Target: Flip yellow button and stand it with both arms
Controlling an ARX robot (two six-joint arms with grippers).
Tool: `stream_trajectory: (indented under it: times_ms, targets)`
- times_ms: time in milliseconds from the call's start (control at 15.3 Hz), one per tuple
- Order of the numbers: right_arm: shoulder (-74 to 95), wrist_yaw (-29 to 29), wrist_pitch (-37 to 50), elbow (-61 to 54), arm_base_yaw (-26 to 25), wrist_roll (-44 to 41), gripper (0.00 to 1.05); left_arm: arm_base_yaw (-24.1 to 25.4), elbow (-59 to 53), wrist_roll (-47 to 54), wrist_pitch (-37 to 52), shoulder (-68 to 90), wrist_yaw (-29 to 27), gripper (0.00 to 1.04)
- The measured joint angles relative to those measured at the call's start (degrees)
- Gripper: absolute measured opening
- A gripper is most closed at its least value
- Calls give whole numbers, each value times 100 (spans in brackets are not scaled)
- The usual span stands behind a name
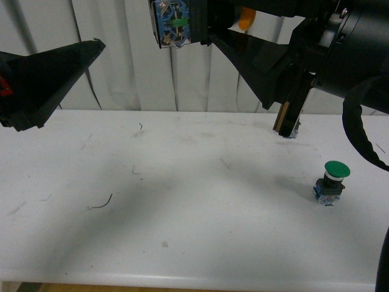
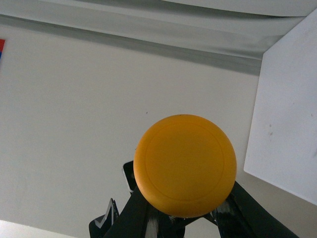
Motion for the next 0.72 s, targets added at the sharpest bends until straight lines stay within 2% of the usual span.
stream_trajectory:
  times_ms: [459,721]
  targets:
    - [0,0,4,4,-39,-2,26,186,-286,343,-20,-533,-155,98]
    - [2,37,2,4,-122,0,26,295,-485,970,-739,-1292,-654,98]
